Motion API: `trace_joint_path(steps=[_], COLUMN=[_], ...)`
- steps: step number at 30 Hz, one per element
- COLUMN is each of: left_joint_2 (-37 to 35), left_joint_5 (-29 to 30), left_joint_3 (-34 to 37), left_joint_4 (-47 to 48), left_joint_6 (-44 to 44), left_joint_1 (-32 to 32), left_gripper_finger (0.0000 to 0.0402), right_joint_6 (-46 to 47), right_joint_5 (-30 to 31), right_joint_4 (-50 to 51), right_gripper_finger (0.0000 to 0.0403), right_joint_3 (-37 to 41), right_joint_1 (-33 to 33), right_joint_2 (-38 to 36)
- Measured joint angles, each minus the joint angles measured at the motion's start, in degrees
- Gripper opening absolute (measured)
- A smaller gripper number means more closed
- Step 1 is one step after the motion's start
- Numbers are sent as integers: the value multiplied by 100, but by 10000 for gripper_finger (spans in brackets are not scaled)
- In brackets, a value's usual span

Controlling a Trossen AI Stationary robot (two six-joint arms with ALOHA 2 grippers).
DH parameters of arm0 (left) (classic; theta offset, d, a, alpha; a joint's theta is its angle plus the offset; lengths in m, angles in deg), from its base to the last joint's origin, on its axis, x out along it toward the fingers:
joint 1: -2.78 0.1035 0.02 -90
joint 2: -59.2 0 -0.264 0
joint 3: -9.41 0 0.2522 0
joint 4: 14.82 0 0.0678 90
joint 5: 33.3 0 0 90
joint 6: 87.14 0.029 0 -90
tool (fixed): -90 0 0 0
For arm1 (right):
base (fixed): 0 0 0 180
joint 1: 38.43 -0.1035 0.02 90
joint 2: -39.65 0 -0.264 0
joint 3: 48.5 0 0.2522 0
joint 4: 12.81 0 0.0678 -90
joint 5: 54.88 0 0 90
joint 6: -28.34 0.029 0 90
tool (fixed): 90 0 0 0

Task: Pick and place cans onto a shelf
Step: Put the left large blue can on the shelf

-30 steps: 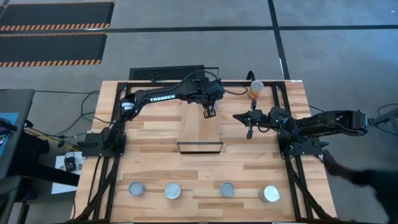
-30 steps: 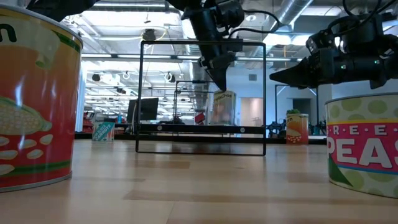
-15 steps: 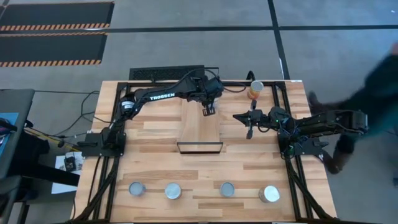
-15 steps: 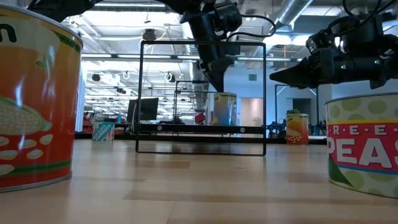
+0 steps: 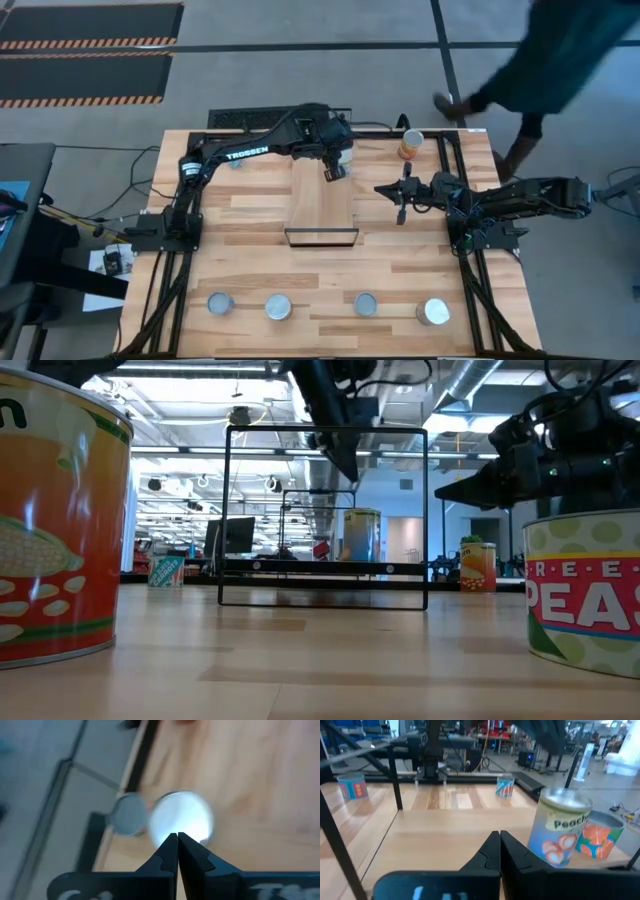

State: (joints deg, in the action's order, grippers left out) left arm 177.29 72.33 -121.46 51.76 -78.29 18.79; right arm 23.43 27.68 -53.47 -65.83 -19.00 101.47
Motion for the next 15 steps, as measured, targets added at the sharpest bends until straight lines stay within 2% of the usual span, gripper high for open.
trace_joint_path(steps=[2,5,15], left_joint_2=[-259,-766,-3184], left_joint_5=[-365,-610,-823], left_joint_3=[455,1506,5930], left_joint_4=[-484,-1381,-5279], left_joint_6=[-40,-58,-565], left_joint_1=[7,11,-260], left_gripper_finger=[0,0,0], right_joint_6=[4,7,-24], right_joint_5=[-2,-1,185], right_joint_4=[72,89,290], right_gripper_finger=[12,12,12], right_joint_3=[1,1,1], right_joint_1=[-71,-208,-405], right_joint_2=[1,1,1])
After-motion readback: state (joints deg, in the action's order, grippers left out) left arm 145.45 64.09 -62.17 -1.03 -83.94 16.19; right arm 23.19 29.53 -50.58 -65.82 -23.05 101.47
